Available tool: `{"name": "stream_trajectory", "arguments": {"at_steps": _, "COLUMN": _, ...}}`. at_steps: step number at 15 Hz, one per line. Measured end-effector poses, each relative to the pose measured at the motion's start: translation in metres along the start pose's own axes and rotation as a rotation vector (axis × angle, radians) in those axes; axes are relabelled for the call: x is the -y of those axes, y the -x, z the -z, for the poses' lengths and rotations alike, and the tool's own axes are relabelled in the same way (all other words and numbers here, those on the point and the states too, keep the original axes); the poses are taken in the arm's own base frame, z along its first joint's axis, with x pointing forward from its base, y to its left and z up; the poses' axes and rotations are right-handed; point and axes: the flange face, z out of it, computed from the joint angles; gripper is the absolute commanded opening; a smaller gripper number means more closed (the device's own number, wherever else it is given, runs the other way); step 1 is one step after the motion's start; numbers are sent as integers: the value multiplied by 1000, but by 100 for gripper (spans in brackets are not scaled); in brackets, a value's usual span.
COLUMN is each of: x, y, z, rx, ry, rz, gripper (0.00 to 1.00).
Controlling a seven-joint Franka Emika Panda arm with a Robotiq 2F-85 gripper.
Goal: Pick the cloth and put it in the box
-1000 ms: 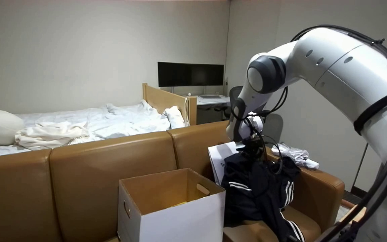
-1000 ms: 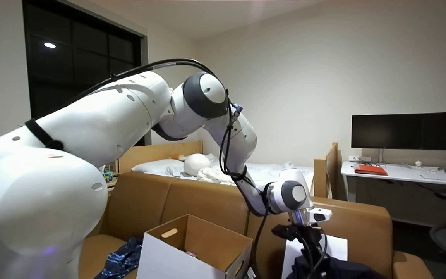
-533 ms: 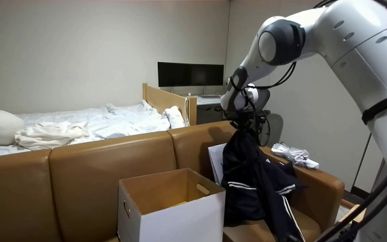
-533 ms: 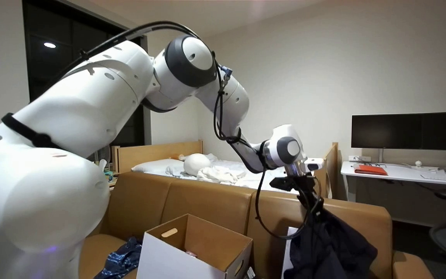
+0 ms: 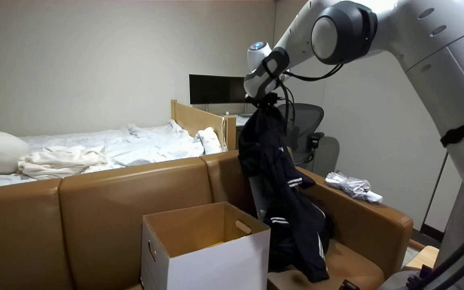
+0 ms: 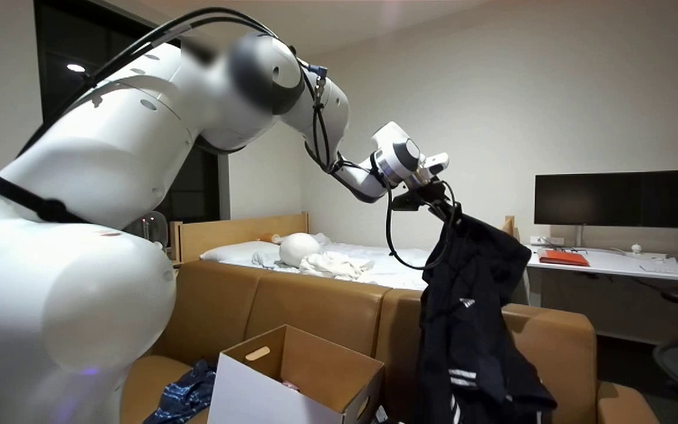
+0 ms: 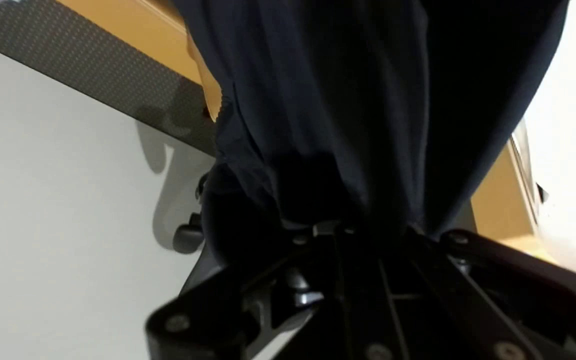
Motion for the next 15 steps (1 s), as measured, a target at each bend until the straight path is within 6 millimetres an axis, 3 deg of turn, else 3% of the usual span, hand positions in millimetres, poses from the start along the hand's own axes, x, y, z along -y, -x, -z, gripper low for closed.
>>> {"name": "stream_trajectory", "arguments": {"at_steps": 3, "x": 24, "y": -46, "z": 62, "rx": -102, "ry": -41, "rz": -89, "gripper": 2}}
{"name": "stream_trajectory", "arguments": {"at_steps": 5, "x": 29, "y": -76, "z": 99, "rx": -170, "ry": -35, "rz": -135, "gripper": 2}}
{"name": "stream_trajectory", "arguments": {"at_steps": 7, "x": 22, "y": -102, "z": 116, "rx": -245, "ry": 10, "rz": -141, "gripper": 2}}
{"name": "stream_trajectory", "arguments": {"at_steps": 9, "x": 5, "y": -120, "z": 95, "rx": -297, "ry": 77, "rz": -119, "gripper": 4}}
{"name": "stream_trajectory", "arguments": {"at_steps": 12, "x": -23, "y": -128, "z": 36, "rx": -320, "ry": 166, "rz": -80, "gripper": 4}}
{"name": "stream_trajectory", "arguments": {"at_steps": 15, "x": -21, "y": -124, "z": 23, "rx": -324, "ry": 178, "rz": -69, "gripper": 2}}
